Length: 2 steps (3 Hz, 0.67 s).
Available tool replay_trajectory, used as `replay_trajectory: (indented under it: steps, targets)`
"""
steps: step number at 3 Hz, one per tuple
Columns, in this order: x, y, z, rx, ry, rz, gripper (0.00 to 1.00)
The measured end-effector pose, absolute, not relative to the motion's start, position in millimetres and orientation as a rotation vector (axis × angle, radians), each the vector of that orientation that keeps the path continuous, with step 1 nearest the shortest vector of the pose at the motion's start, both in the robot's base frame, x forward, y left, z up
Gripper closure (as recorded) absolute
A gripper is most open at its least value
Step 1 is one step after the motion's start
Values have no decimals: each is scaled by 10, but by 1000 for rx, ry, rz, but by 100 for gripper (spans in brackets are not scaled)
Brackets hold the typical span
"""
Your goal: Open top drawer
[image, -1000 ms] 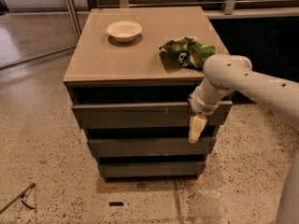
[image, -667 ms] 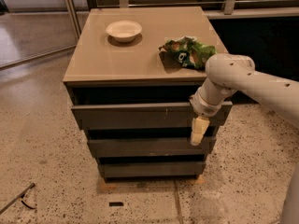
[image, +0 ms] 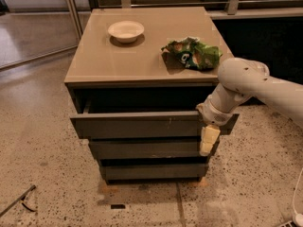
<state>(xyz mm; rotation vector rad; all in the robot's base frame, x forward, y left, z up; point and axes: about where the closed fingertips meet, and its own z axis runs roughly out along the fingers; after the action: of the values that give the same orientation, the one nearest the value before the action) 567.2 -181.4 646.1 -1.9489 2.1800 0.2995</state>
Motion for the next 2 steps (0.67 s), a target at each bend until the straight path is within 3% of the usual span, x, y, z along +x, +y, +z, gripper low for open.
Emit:
replay_trajectory:
  steps: [2]
  targets:
    - [4845, -1851, 6696, -1944, 2208, 449, 0]
